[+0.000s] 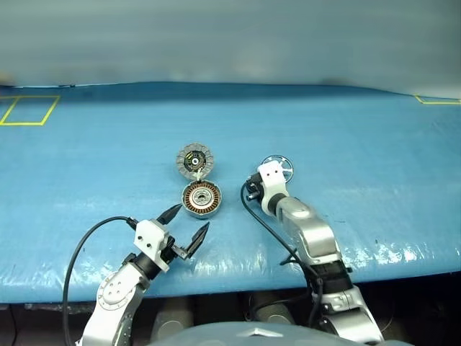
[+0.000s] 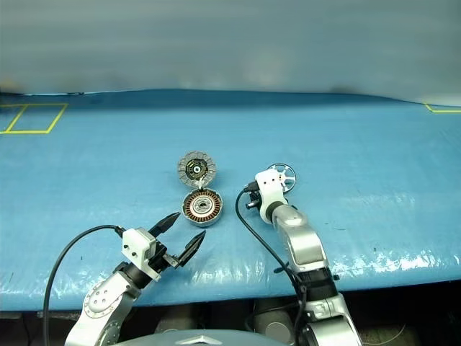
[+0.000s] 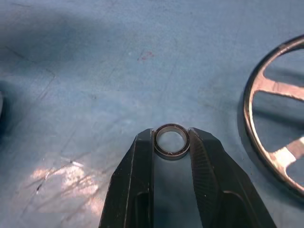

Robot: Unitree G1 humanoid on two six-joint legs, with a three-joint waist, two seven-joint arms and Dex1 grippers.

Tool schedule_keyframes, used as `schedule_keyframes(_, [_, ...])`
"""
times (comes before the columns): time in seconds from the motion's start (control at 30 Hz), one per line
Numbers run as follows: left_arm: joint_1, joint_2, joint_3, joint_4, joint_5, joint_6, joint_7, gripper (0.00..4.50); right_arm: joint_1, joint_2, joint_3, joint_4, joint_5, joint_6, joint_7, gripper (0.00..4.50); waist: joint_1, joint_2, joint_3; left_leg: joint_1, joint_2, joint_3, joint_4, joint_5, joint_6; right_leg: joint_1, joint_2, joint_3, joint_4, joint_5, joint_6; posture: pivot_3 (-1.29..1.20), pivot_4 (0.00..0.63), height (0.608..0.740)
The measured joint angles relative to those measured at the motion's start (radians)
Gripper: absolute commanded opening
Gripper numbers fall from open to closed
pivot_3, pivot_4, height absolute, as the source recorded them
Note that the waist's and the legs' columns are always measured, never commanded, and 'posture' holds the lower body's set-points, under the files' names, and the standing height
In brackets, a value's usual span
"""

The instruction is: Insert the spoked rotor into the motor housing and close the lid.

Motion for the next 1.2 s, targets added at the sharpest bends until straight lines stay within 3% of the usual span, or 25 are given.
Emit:
schedule_keyframes(0.23, [-0.023, 0.006, 0.003, 0.003, -0.004, 0.001, -0.02, 4.5, 0.086, -0.048, -0.017, -0.234, 0.091, 0.183, 0.042, 0.74, -0.002, 0.0, 0.003, -0.005, 0.0, 0.0, -0.001, 0.0, 0.0, -0.005, 0.001, 0.0, 0.0, 0.0, 0.0, 0.0, 0.15, 0.74])
schedule_keyframes(0.5, [-0.032, 0.012, 0.006, 0.005, 0.0, 0.001, -0.016, 4.5, 0.028, -0.083, 0.04, -0.418, 0.157, 0.199, 0.084, 0.74, -0.005, -0.002, 0.006, -0.006, -0.001, -0.002, -0.001, 0.0, 0.0, -0.006, 0.002, -0.001, 0.0, 0.0, 0.0, 0.0, 0.15, 0.74])
schedule_keyframes(0.87, [0.007, 0.015, 0.029, 0.013, 0.043, -0.028, 0.019, 4.5, -0.052, -0.049, 0.237, -0.284, 0.146, 0.115, 0.097, 0.74, -0.005, -0.004, 0.007, -0.007, 0.0, -0.002, 0.0, 0.0, 0.0, -0.006, 0.001, -0.001, -0.001, 0.0, 0.0, 0.0, 0.15, 0.74])
schedule_keyframes(1.2, [0.029, 0.015, 0.029, 0.014, 0.042, -0.03, 0.025, 4.5, -0.094, -0.001, 0.286, -0.159, 0.129, 0.06, 0.108, 0.74, -0.004, -0.004, 0.008, -0.007, 0.0, -0.003, 0.0, 0.0, 0.0, -0.006, 0.001, -0.002, -0.001, 0.0, 0.0, 0.0, 0.15, 0.74])
